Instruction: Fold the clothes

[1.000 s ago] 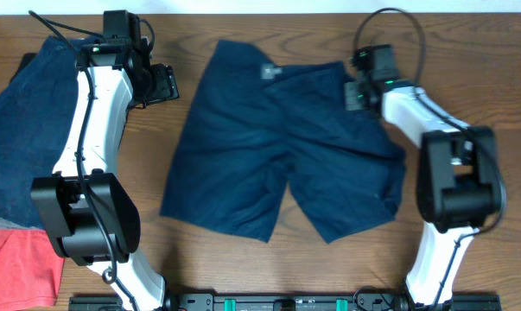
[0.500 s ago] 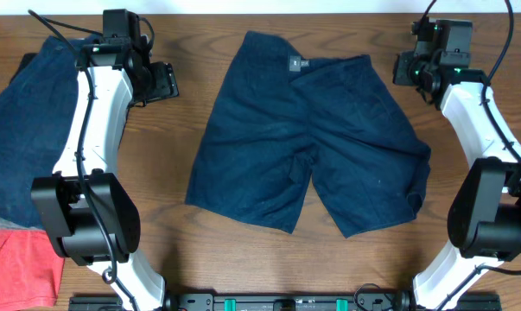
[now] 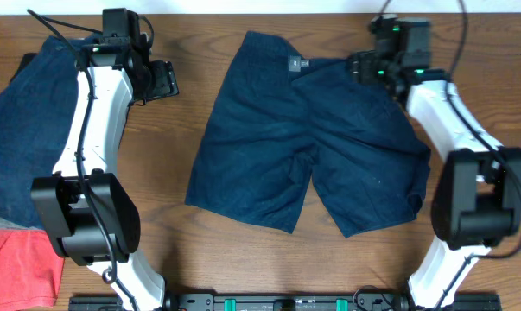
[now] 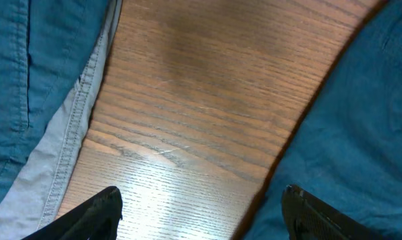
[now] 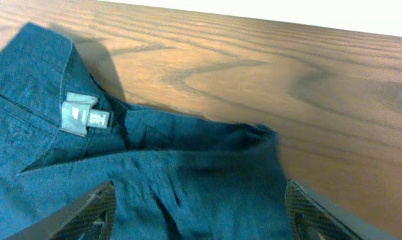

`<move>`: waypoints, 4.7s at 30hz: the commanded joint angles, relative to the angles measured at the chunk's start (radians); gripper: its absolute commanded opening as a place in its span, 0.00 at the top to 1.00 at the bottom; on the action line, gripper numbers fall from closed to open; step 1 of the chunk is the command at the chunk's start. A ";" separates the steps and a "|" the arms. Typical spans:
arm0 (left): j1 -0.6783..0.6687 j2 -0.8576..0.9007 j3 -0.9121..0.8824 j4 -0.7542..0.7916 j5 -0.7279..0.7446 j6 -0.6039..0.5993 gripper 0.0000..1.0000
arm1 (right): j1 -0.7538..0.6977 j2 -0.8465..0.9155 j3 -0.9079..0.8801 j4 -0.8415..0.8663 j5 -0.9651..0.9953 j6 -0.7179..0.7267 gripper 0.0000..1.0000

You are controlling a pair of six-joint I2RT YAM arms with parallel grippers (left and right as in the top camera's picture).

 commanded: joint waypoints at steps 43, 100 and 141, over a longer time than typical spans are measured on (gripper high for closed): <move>0.003 0.004 0.003 -0.007 -0.008 0.005 0.22 | -0.160 0.159 0.382 -0.258 0.137 0.134 0.87; -0.202 0.145 -0.335 -0.034 0.300 0.391 0.48 | -0.003 0.055 0.385 -0.552 -0.018 0.081 0.26; -0.075 -0.042 -0.297 -0.330 -0.025 -0.071 0.30 | 0.103 0.168 0.385 -0.504 0.119 0.126 0.30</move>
